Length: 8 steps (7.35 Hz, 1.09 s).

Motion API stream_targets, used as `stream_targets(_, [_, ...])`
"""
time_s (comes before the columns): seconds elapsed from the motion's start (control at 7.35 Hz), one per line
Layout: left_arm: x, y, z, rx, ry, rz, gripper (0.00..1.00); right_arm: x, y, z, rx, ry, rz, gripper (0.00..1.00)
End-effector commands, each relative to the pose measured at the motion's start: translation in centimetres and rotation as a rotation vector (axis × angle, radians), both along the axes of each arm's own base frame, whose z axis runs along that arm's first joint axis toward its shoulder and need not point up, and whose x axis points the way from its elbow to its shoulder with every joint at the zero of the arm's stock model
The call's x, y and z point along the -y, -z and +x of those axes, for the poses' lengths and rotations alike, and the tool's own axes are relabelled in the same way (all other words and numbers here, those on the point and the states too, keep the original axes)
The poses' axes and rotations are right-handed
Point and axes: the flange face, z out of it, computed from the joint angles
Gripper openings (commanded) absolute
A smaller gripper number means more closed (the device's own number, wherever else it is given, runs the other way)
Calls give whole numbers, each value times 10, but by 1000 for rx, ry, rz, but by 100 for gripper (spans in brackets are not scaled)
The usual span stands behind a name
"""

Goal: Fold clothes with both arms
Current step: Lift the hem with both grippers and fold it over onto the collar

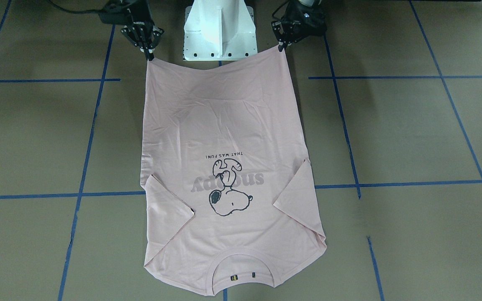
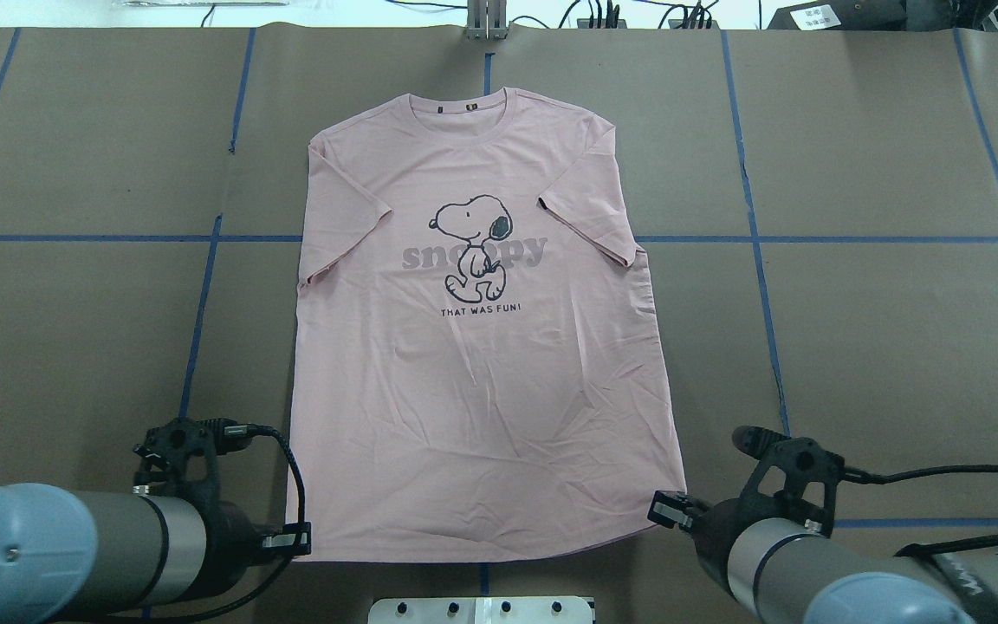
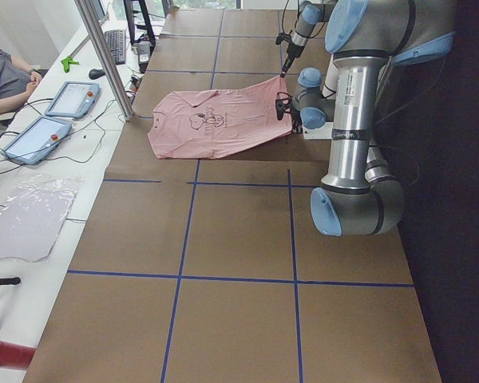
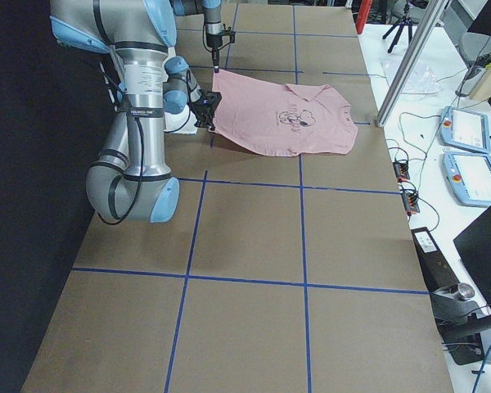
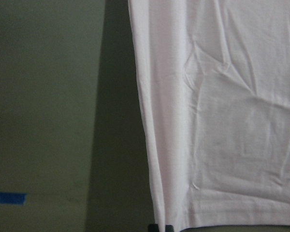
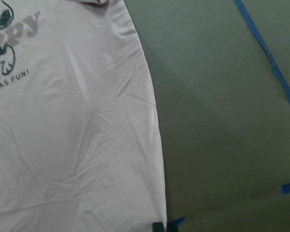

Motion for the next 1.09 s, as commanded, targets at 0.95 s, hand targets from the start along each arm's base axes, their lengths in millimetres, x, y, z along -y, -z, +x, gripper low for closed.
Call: stream_targets(0.95, [176,53,-47,212,48,205,0,184,94,9,-156,-27,104,0])
